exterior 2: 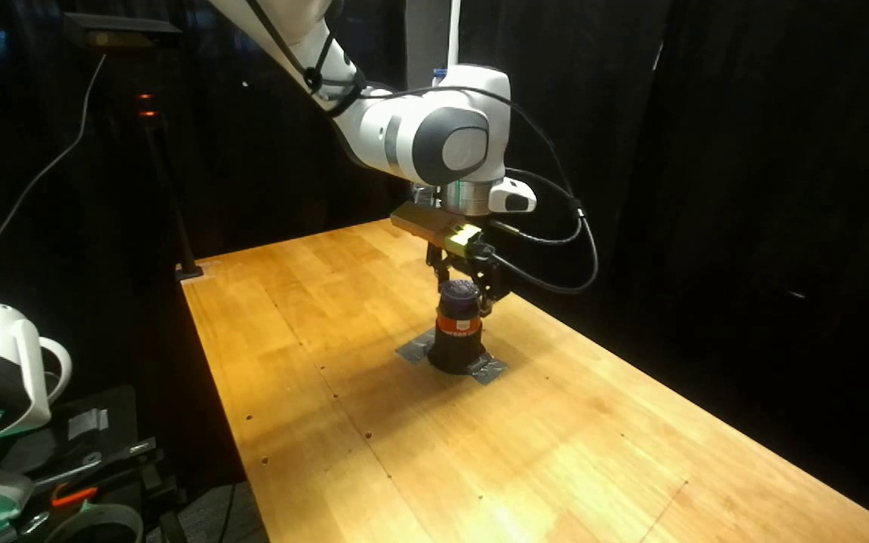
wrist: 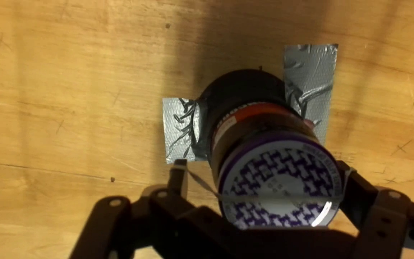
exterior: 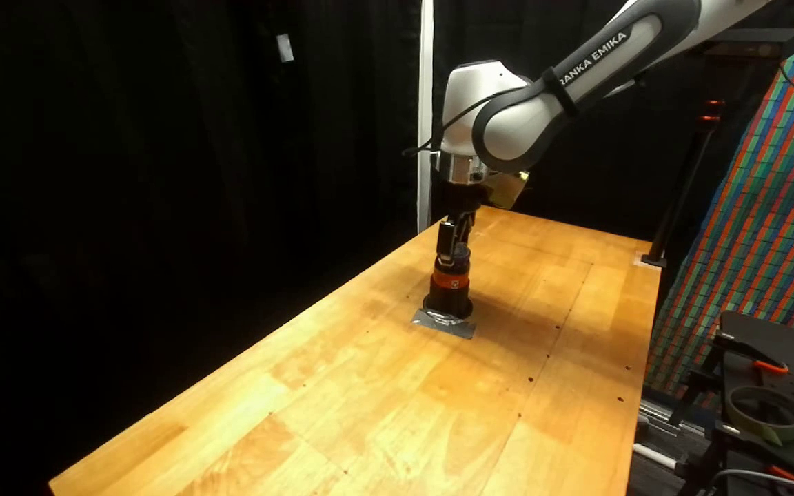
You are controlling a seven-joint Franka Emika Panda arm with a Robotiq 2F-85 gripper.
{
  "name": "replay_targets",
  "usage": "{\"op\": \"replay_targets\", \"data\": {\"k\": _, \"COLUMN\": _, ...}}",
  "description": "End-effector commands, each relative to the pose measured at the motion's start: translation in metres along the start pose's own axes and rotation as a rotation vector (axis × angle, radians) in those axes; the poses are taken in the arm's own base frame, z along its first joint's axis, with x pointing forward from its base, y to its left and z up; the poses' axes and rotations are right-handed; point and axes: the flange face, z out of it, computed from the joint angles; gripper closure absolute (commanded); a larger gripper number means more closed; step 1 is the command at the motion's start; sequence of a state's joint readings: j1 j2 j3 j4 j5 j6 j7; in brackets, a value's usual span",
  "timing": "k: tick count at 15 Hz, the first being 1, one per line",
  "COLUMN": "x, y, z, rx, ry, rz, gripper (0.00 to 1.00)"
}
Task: Put the rubber band around the base of the cup
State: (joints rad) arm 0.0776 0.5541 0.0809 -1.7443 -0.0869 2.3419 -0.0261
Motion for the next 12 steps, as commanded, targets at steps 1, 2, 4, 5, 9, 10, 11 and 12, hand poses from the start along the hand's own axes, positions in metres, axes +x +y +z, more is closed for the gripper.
{"op": "replay_targets", "data": {"k": 1, "x": -0.027, "y": 0.014, "z": -0.011, "rx": 0.024, "ry": -0.041, "rz": 0.004, "gripper": 0.00}}
{"op": "replay_targets", "data": {"k": 2, "x": -0.032, "y": 0.016, "z": -0.010, "rx": 0.036, "ry": -0.039, "rz": 0.012, "gripper": 0.00}}
{"op": "replay_targets", "data": {"k": 4, "x": -0.043, "y": 0.019, "z": -0.006, "rx": 0.052, "ry": -0.053, "rz": 0.019, "gripper": 0.00}}
{"op": "replay_targets", "data": {"k": 5, "x": -0.049, "y": 0.020, "z": -0.003, "rx": 0.064, "ry": -0.061, "rz": 0.020, "gripper": 0.00}}
{"op": "replay_targets", "data": {"k": 9, "x": -0.075, "y": 0.027, "z": 0.008, "rx": 0.085, "ry": -0.043, "rz": 0.025, "gripper": 0.27}}
{"op": "replay_targets", "data": {"k": 10, "x": -0.080, "y": 0.028, "z": 0.008, "rx": 0.088, "ry": -0.022, "rz": 0.023, "gripper": 0.34}}
{"op": "replay_targets", "data": {"k": 11, "x": -0.086, "y": 0.028, "z": 0.005, "rx": 0.088, "ry": 0.016, "rz": 0.026, "gripper": 0.44}}
{"op": "replay_targets", "data": {"k": 12, "x": -0.091, "y": 0.027, "z": 0.002, "rx": 0.089, "ry": 0.057, "rz": 0.025, "gripper": 0.51}}
